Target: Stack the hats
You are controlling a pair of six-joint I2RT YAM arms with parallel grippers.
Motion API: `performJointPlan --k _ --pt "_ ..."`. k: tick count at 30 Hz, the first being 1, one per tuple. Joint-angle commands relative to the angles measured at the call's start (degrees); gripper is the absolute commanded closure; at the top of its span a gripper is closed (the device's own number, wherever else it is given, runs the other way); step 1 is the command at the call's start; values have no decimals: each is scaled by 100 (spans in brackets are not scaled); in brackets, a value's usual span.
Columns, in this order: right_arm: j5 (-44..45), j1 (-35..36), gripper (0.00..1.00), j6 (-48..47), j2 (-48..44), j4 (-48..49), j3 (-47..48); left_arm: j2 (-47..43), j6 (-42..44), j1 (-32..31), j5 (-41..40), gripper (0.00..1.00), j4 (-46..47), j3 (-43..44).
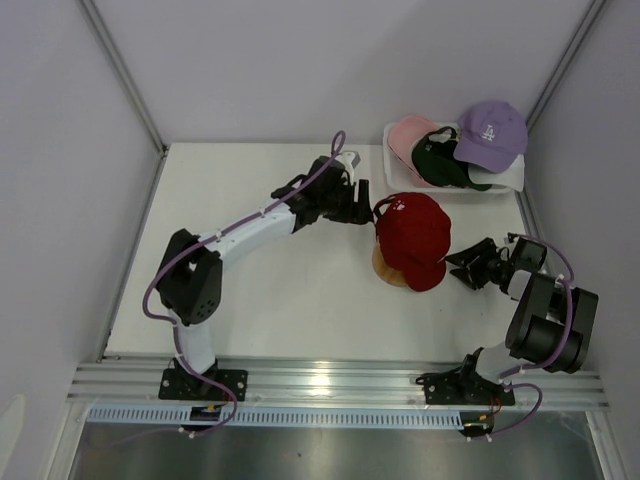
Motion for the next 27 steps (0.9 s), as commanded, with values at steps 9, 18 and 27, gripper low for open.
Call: performJointPlan --k 9,18,27 --pt "98 103 44 -247 -116 -337 272 -1177 -28 35 -668 26 196 -184" --pt "133 120 43 -291 -169 -390 281 -678 7 -132 44 25 47 554" --pt "124 111 41 -343 -178 -610 360 -35 192 -352 -650 29 -577 810"
